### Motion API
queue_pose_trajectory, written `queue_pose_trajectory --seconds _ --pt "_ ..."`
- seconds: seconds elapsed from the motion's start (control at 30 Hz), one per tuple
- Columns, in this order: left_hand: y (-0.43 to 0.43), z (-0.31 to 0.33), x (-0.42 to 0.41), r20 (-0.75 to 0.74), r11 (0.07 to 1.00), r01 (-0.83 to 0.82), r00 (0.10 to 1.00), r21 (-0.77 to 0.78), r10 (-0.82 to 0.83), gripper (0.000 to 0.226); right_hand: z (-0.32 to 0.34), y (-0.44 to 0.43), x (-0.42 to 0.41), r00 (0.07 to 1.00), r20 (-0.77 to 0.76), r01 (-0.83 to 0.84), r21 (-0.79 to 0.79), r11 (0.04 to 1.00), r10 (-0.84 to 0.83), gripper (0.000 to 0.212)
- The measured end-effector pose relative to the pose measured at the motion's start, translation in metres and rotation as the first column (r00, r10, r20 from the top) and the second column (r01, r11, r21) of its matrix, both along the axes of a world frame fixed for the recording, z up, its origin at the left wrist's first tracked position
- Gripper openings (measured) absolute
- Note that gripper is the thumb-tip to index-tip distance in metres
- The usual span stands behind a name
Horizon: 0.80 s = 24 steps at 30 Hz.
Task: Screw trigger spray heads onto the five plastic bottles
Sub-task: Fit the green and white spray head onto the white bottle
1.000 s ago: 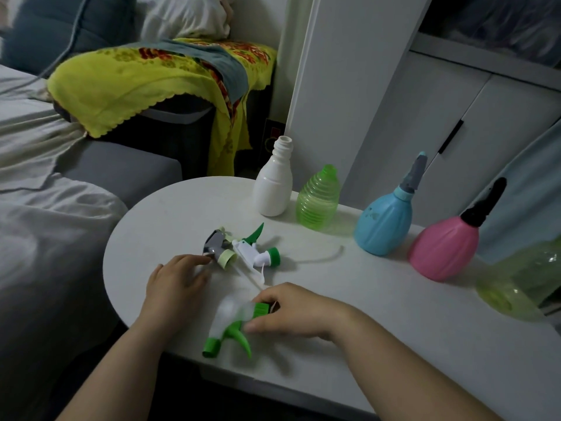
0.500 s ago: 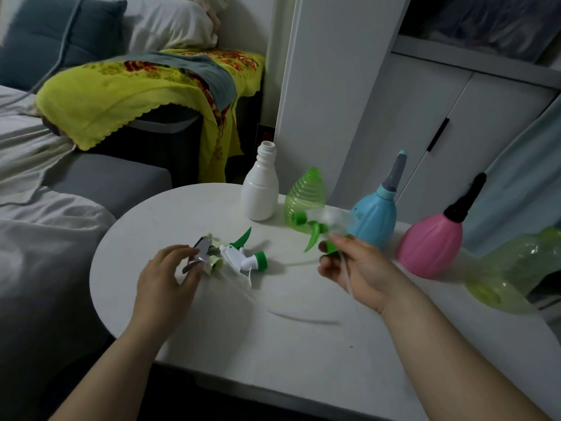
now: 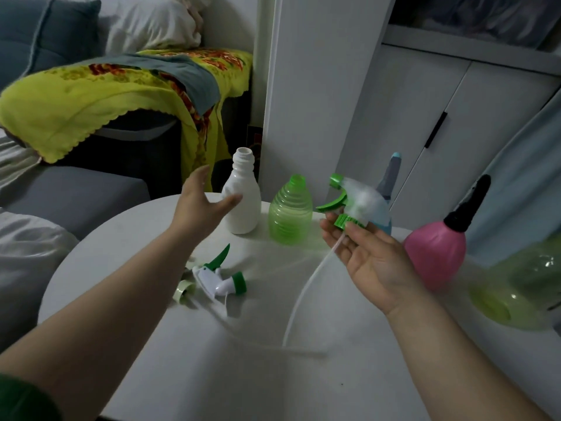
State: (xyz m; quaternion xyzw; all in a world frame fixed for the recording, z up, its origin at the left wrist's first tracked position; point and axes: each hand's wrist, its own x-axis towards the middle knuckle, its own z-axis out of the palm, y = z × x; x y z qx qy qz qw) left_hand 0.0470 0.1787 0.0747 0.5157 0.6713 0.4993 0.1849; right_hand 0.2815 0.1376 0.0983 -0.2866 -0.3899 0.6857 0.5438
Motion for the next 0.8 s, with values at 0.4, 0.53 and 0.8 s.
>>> queue_pose_trajectory --seconds 0.4,0.53,0.8 --pt "0.049 0.013 0.012 0.084 0.990 0.049 0.995 0.129 -0.060 0.042 -0.011 0.013 0.019 0.999 0.047 0.005 -0.017 1.000 -0.004 0.028" --pt "0.053 0.013 0.016 0.087 0.991 0.098 0.991 0.092 -0.106 0.043 -0.014 0.012 0.019 0.999 0.049 0.018 -0.017 1.000 -0.017 0.027" --pt "0.022 0.030 0.025 0.127 0.962 0.116 0.980 0.249 -0.151 0.024 -0.001 0.006 0.022 0.997 0.051 0.049 0.016 0.999 -0.049 0.026"
